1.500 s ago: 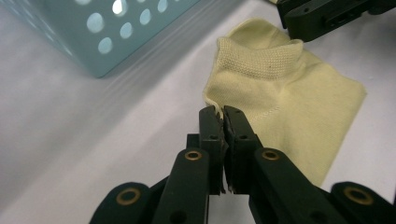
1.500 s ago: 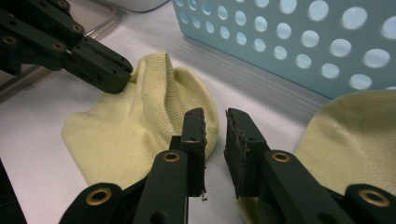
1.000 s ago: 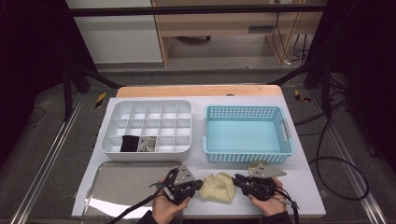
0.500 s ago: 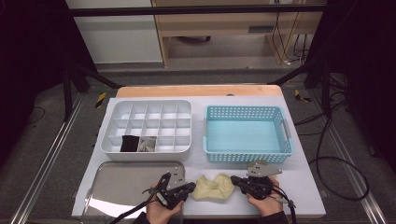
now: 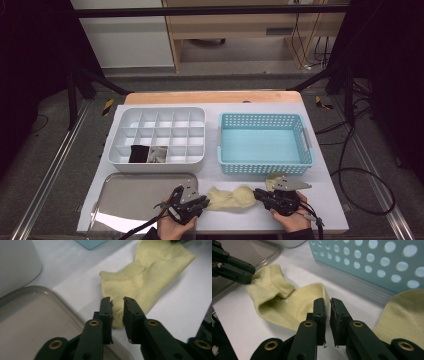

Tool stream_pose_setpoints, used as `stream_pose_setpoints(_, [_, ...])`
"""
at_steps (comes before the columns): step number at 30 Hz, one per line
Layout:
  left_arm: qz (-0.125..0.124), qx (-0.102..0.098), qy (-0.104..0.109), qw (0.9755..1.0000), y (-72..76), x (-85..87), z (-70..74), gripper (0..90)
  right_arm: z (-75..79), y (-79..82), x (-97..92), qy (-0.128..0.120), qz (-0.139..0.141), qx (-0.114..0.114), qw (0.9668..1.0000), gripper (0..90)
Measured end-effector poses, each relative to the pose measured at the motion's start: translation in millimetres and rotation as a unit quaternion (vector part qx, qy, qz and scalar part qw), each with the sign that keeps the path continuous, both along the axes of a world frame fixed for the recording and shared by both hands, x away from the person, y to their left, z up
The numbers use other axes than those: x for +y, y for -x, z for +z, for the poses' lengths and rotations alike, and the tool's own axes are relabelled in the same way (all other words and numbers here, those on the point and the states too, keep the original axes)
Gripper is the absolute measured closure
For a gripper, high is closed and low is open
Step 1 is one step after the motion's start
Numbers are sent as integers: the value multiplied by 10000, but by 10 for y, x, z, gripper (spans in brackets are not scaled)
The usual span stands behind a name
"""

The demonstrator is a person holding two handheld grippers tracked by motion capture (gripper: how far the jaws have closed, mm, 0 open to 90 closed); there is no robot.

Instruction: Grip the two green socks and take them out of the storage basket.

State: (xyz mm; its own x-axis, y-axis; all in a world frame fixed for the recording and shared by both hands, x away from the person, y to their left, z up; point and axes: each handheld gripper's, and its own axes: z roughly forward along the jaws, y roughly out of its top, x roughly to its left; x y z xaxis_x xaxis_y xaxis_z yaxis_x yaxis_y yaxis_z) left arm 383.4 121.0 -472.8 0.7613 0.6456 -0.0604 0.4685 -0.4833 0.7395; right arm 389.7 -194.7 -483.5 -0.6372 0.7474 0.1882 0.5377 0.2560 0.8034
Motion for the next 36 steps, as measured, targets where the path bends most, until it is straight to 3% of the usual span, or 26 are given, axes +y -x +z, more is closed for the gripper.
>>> stream_pose_setpoints(3, [-3, -26, 123, 9999, -38, 10, 52, 685, 15, 5, -8, -13, -7, -32, 10000, 822])
stream_pose_setpoints(8, [-33, -80, 55, 9999, -195, -67, 114, 597, 28, -6, -8, -58, -12, -104, 9999, 806])
stream_pose_setpoints(13, [-82, 169, -121, 9997, -382, -196, 33, 558, 13, -27, 11, -43, 5, -142, 9999, 792])
stream_pose_setpoints(15, [-106, 279, -157, 9994, -407, -226, -9, 583, 1, -41, 18, -32, 0, -142, 9999, 791])
stream_pose_setpoints(18, [-120, 155, -302, 9994, -382, -248, -32, 649, -33, -66, 33, -8, 16, -132, 9999, 801])
stream_pose_setpoints(22, [-105, 140, -367, 9992, -351, -247, -21, 861, -55, -82, 62, 93, 54, -54, 9999, 845])
stream_pose_setpoints(25, [-109, 92, -335, 9993, -330, -238, -13, 879, -45, -73, 50, 50, 21, -30, 10000, 865])
stream_pose_setpoints(31, [-16, -183, 3, 9998, -271, -144, 90, 887, -29, -61, 19, 14, -68, 86, 9999, 875])
stream_pose_setpoints(36, [308, -484, 115, 9983, -289, 3, 213, 888, 6, -44, -21, 6, -222, 131, 9997, 852])
